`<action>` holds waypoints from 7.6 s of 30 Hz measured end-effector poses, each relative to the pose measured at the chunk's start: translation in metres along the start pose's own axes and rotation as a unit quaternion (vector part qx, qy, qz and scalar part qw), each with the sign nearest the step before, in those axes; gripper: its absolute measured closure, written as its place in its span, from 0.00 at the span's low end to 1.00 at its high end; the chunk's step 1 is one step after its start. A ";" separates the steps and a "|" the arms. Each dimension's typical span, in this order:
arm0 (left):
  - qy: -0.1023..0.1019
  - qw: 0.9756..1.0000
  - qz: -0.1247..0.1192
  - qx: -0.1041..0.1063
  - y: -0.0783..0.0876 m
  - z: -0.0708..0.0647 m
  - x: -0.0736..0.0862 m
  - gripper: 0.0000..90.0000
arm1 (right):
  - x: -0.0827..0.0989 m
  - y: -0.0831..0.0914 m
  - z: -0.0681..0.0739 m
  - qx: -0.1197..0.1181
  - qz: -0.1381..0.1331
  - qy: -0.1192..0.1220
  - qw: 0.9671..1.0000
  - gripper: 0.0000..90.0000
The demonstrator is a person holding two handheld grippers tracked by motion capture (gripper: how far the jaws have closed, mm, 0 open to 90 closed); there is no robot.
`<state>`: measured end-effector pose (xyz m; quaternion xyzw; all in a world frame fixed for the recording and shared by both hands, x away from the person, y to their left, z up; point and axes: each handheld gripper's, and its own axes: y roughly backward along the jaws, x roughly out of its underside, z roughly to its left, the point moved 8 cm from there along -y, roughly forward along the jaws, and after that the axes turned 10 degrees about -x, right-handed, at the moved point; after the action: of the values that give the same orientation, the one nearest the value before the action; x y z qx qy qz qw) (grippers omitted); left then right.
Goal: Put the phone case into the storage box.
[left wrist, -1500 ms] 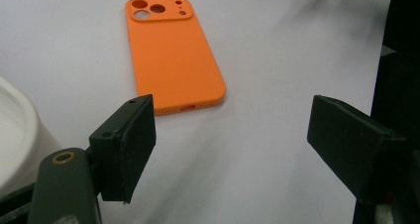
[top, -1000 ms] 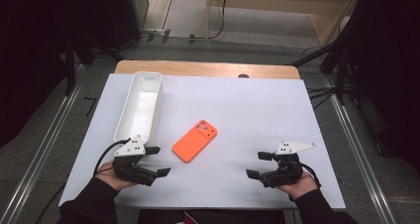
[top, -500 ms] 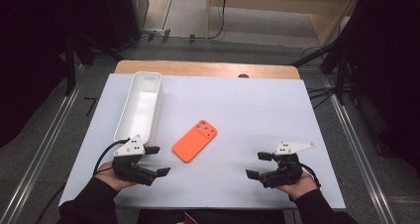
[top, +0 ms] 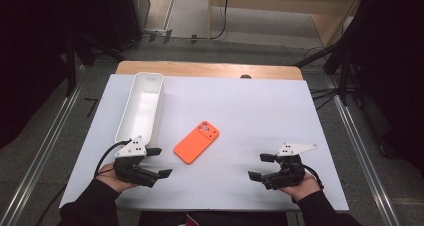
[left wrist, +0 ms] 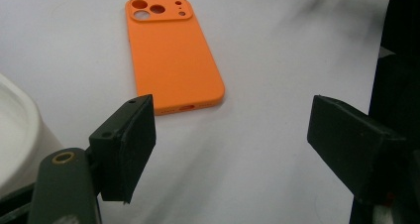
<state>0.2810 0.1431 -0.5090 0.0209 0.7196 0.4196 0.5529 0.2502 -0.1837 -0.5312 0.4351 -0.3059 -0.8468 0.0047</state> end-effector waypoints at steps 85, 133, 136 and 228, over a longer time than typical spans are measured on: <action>0.045 0.997 0.003 -0.057 -0.064 0.008 -0.087 0.20 | 0.001 0.001 -0.004 -0.001 0.003 -0.006 1.000 0.15; 0.040 0.995 0.061 -0.070 -0.123 0.014 -0.075 0.03 | 0.002 0.001 -0.004 -0.004 0.004 -0.007 1.000 0.15; 0.042 0.995 0.063 -0.070 -0.124 0.014 -0.073 0.03 | 0.002 0.002 -0.004 -0.005 0.005 -0.007 1.000 0.15; 0.001 0.986 0.119 -0.121 -0.140 0.015 -0.036 0.16 | 0.002 0.002 -0.004 -0.003 0.005 -0.010 1.000 0.15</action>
<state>0.3680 0.0437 -0.5688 0.0392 0.6563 0.5661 0.4972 0.2513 -0.1881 -0.5335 0.4253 -0.3061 -0.8517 0.0073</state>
